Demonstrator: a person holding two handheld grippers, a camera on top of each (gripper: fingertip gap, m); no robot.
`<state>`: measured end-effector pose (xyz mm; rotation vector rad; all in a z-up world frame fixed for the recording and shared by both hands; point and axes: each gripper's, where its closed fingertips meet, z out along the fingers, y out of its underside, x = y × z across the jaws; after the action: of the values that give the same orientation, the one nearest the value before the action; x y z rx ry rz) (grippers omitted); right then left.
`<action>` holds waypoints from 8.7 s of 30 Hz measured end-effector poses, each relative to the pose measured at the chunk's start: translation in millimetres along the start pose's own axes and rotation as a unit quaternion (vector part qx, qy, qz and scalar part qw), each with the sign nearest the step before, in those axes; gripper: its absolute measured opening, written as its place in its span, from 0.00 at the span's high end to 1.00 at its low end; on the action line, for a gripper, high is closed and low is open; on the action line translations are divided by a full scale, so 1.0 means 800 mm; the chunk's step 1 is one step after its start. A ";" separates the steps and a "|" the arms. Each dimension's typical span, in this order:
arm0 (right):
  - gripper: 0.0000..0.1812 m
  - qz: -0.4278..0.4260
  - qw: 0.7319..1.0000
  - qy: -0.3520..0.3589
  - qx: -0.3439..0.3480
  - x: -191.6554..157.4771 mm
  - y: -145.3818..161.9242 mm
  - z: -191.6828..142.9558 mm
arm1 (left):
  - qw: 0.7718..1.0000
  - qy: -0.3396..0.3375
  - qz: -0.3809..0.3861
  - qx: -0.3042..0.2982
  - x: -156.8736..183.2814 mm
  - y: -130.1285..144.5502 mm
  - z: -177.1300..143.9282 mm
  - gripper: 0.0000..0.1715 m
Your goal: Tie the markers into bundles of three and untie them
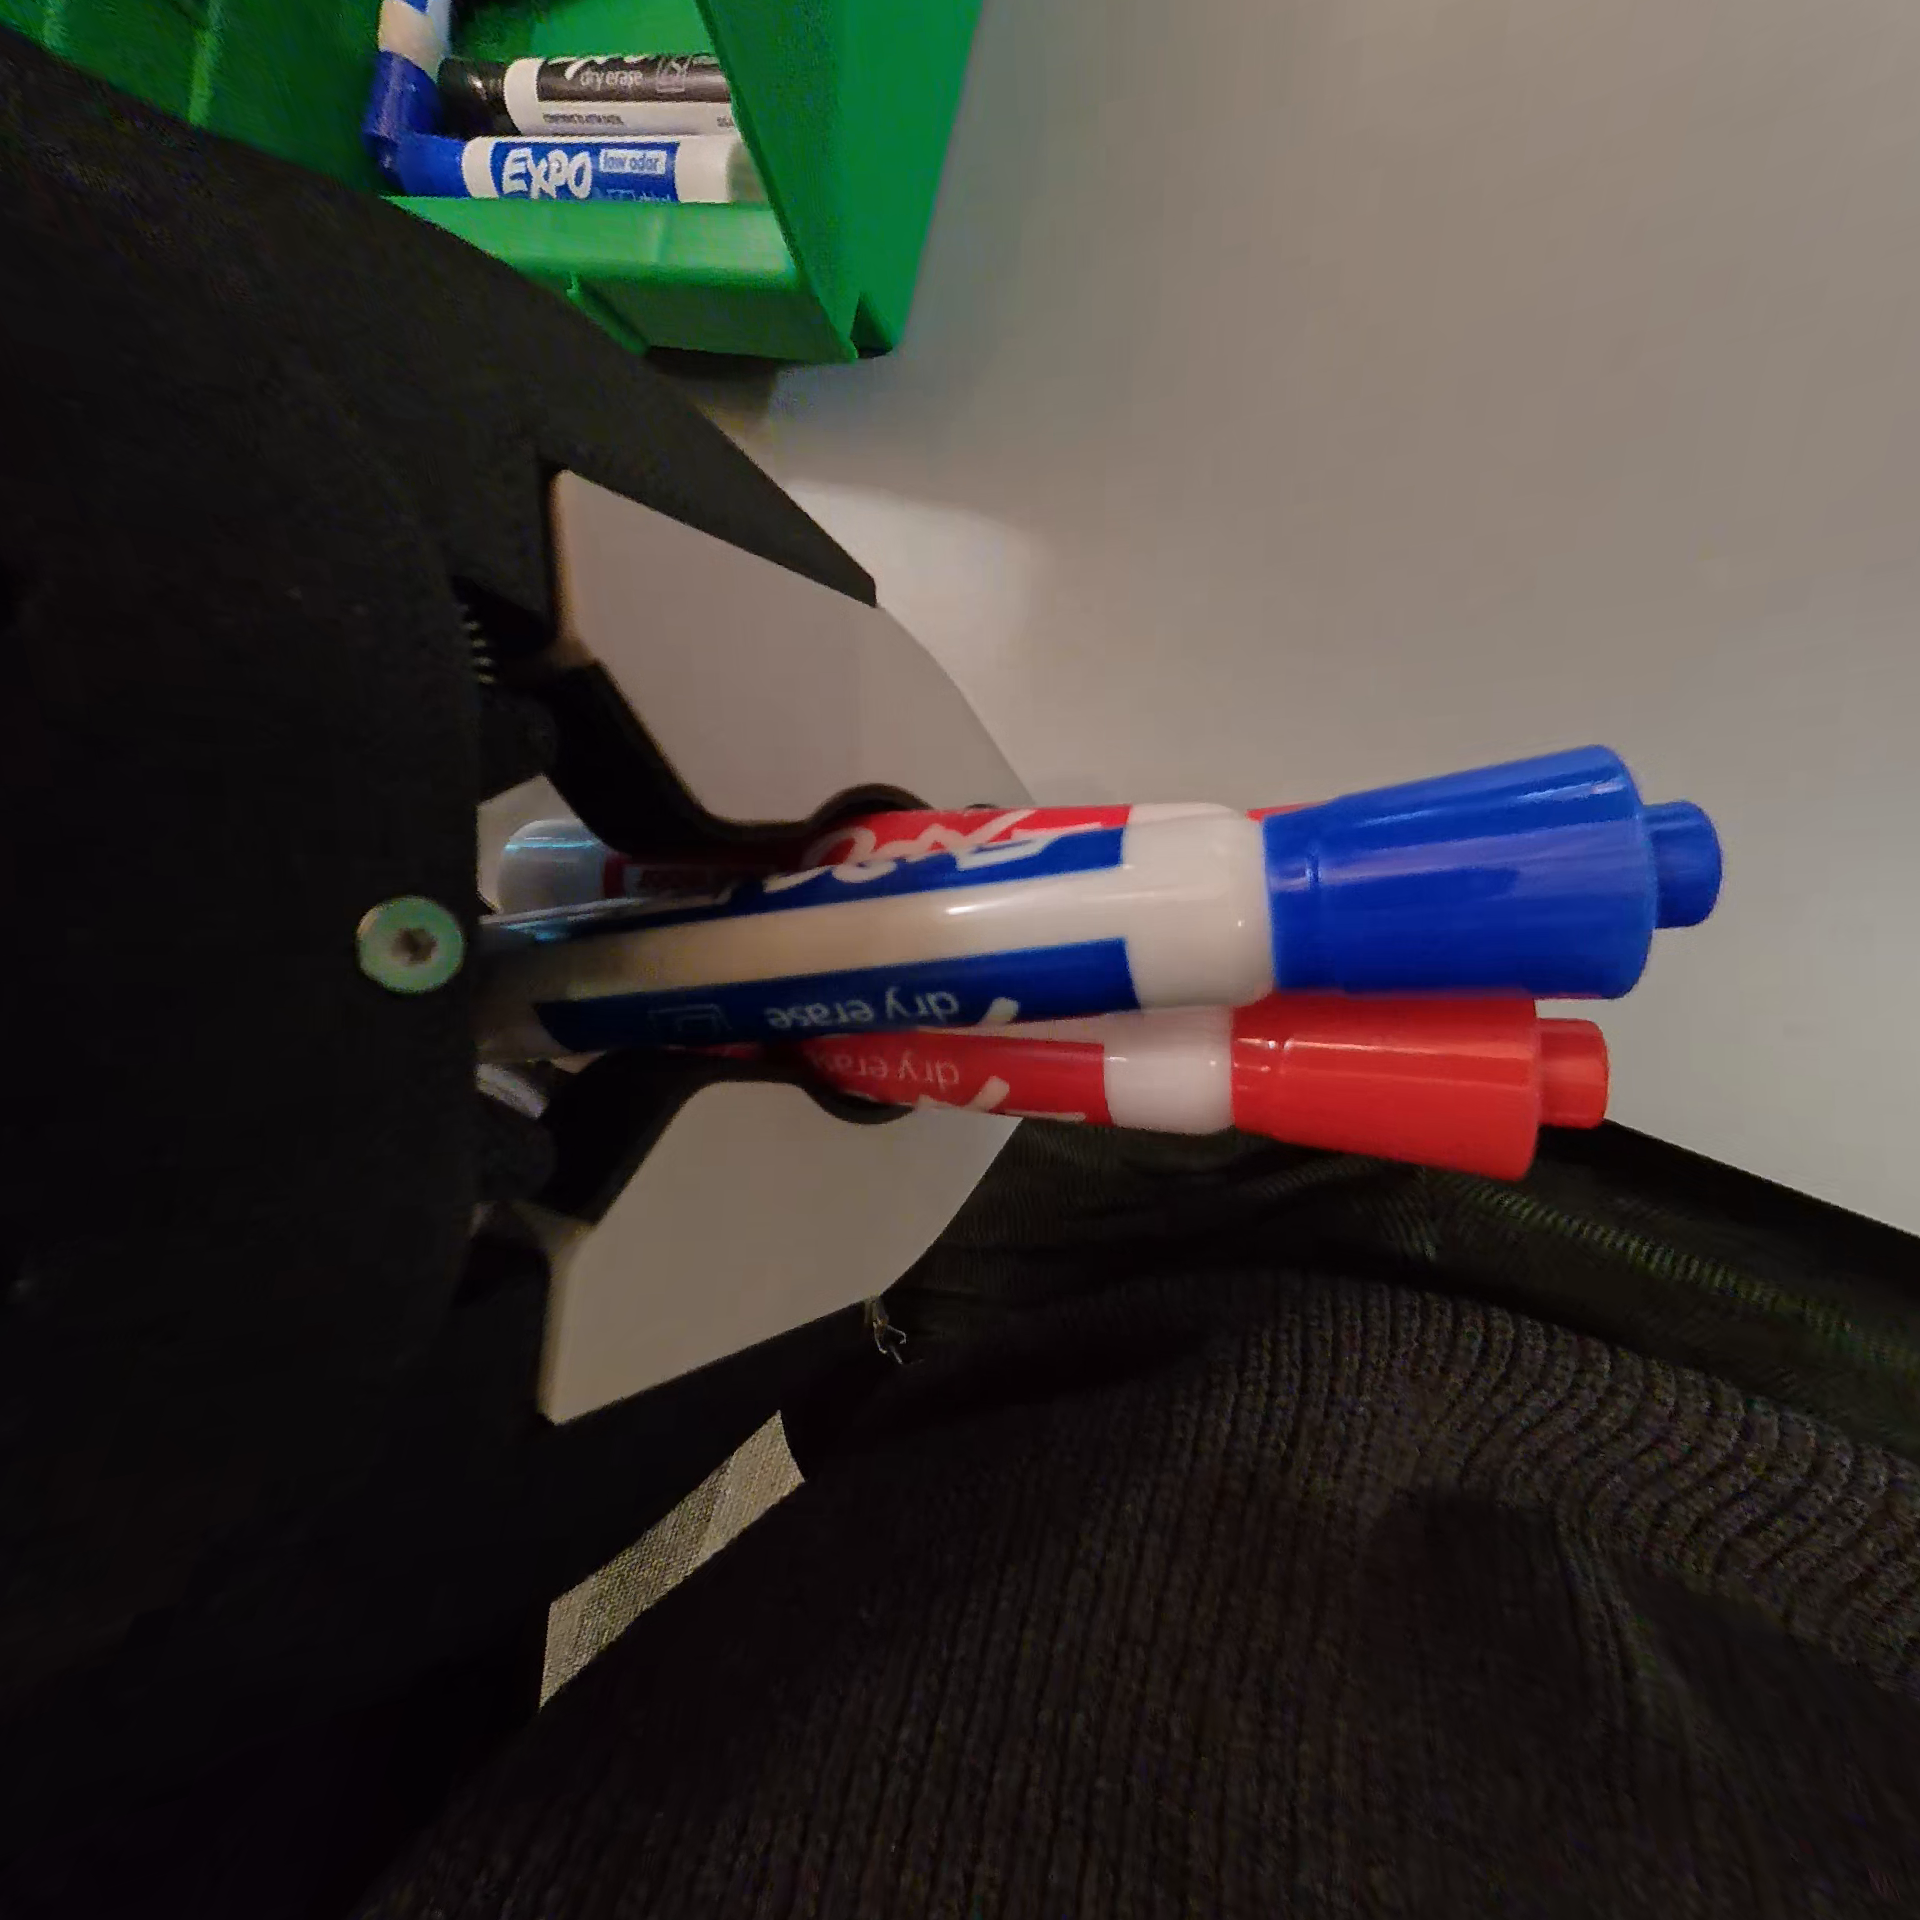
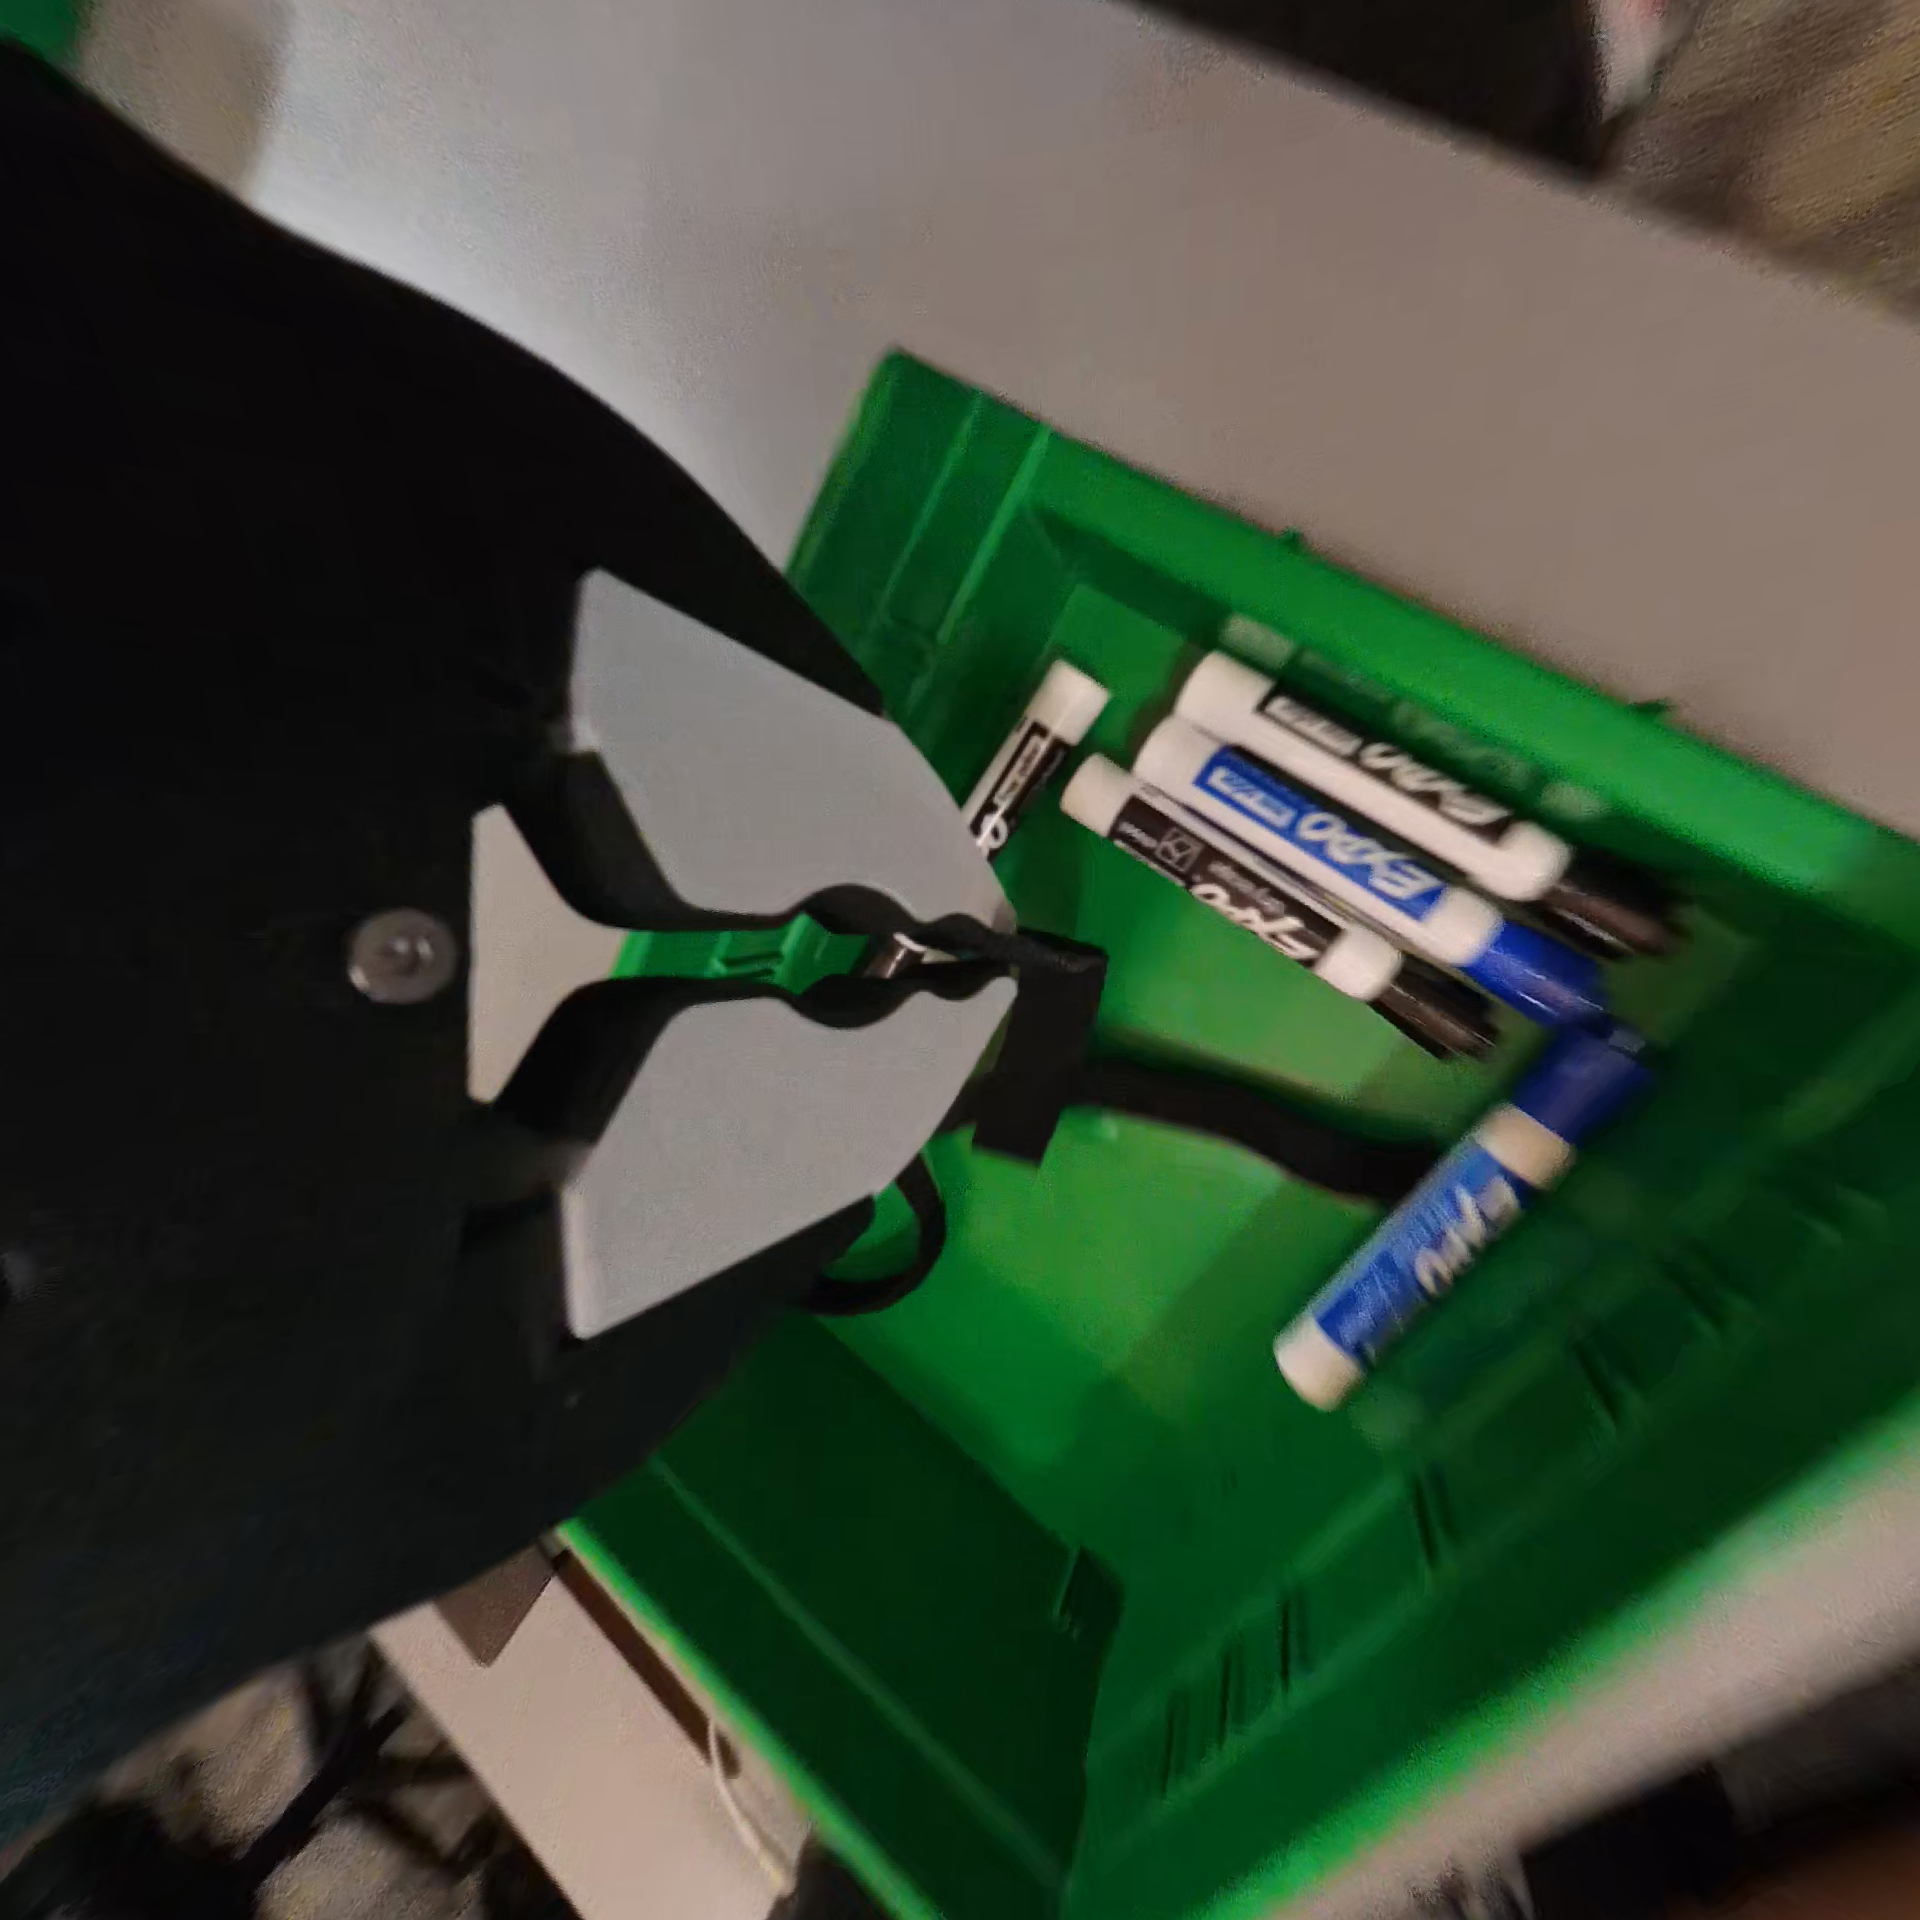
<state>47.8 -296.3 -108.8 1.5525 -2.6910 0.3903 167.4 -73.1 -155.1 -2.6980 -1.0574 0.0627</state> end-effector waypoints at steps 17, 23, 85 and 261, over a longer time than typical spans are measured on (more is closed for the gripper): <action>0.99 0.372 0.790 0.260 0.412 -0.133 0.240 -0.226 | 0.998 0.019 0.036 -0.037 0.006 -0.035 0.025 0.75; 0.99 0.351 0.778 0.234 0.466 -0.107 0.195 -0.261 | 0.997 0.025 0.062 -0.035 0.013 -0.057 0.027 0.75; 0.84 0.396 0.914 0.038 -0.080 0.120 0.057 0.046 | 0.999 0.049 0.023 -0.002 0.012 -0.016 0.011 0.75; 0.66 0.711 0.590 0.344 0.165 -0.382 0.475 -0.061 | 0.993 0.078 0.076 -0.047 -0.071 -0.135 0.055 0.75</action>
<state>-127.1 155.8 -181.5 -1.0489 -2.4368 1.1340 48.6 -26.0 -174.3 -2.8080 -0.8294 -0.1728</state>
